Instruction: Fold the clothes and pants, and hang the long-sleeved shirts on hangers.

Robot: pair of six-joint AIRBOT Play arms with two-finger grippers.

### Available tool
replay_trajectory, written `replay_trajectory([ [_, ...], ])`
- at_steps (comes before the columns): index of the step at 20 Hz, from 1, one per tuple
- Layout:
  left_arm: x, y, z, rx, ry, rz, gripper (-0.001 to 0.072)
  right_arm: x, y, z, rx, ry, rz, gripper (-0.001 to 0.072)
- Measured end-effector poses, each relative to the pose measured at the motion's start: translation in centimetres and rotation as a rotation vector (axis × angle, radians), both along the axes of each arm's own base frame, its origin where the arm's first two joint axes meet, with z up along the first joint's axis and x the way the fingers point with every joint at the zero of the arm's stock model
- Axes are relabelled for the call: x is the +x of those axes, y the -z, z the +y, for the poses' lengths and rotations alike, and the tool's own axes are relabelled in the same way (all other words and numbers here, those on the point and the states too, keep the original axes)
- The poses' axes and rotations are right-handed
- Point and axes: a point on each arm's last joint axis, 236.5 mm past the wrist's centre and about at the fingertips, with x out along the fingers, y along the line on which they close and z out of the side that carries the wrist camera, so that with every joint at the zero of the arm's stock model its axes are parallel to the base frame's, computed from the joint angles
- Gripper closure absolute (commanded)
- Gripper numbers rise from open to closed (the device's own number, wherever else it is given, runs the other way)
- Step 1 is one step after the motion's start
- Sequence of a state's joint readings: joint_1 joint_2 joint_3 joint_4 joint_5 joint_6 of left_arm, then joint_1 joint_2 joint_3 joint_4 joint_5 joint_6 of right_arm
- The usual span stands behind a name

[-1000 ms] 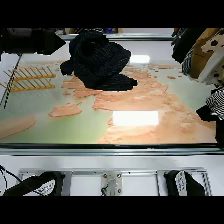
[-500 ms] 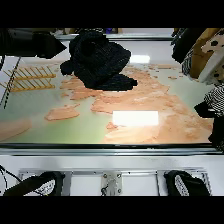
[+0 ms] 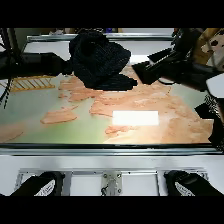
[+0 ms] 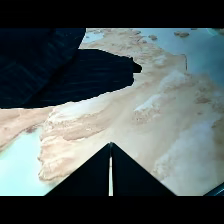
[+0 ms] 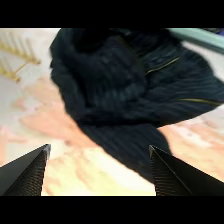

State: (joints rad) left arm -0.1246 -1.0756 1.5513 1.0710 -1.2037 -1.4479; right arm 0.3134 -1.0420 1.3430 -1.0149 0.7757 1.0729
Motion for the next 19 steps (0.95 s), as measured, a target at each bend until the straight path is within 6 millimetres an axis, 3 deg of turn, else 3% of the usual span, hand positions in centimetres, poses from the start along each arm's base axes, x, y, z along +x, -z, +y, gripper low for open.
replay_trajectory([
  [1,-0.2,0.3,0.1,-0.003,-0.006,0.0,0.0691,-0.1,0.7,1.0,-0.002,-0.023,0.016,0.0371],
  [2,-0.3,0.6,0.2,-0.007,-0.012,-0.001,0.0691,-0.2,1.3,1.7,-0.011,-0.042,0.028,0.0663],
  [7,-0.7,1.3,0.3,-0.013,-0.026,-0.003,0.0691,-0.5,2.5,3.1,-0.025,-0.076,0.055,0.0688],
  [19,-0.7,1.3,0.4,-0.015,-0.031,-0.007,0.0691,-0.5,2.9,3.3,-0.031,-0.084,0.061,0.0688],
])
